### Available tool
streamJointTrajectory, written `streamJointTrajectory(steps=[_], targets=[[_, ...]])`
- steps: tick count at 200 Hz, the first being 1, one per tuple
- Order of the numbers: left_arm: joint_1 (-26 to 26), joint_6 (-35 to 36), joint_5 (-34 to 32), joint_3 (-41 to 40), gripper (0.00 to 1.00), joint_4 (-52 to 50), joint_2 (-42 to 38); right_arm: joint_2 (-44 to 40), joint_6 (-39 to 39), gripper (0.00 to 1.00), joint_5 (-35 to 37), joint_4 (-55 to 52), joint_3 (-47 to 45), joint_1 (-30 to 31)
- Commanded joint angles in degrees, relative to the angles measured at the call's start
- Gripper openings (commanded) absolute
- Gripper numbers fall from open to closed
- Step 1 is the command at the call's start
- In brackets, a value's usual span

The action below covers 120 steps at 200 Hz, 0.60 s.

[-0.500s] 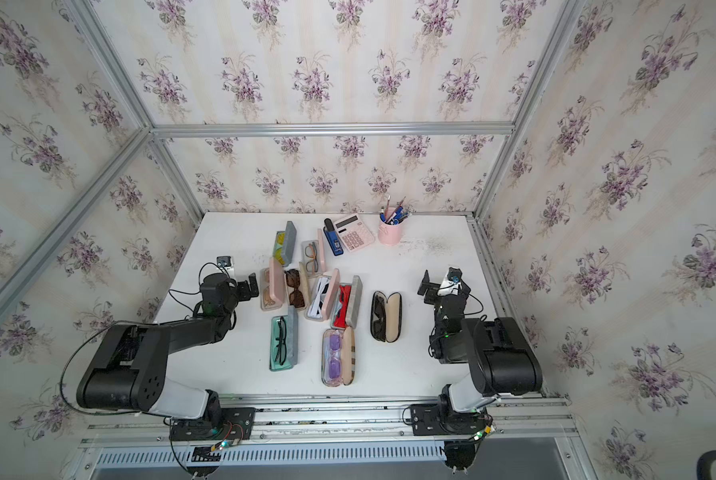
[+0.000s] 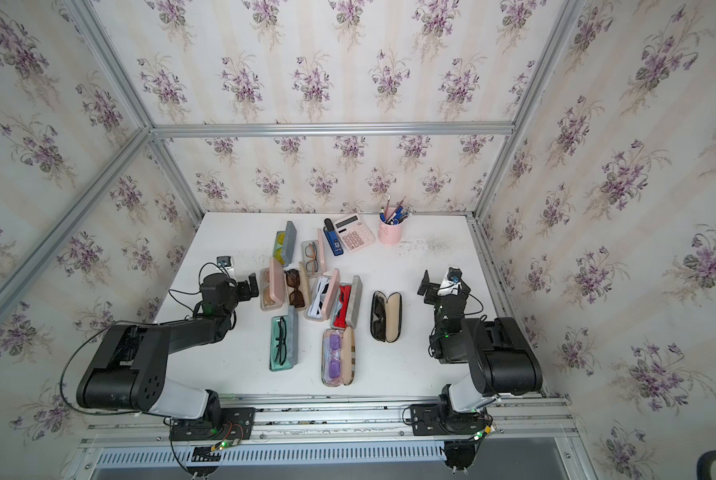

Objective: Close the glasses case
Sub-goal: Close the glasses case at the center of the board.

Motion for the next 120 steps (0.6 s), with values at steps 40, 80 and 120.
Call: streamJointTrajectory(steps=[40,80,120], targets=[[0.0,0.1,-0.2,0.3,1.00,0.4,-0.2,0.1,-0.3,1.00,-0.1,1.0,0.2,0.1],[-1.2,-1.0,-5.7,10.3,1.00,-20.2,-7.1,-10.5,1.8,1.00,7.0,-8.5,0.2,0.3],[-4.5,-9.5,-9.8,28.0,1.00,-46.4,-15.3,-32.4,11.9,1.00,7.2,-40.1,7.2,0.5]])
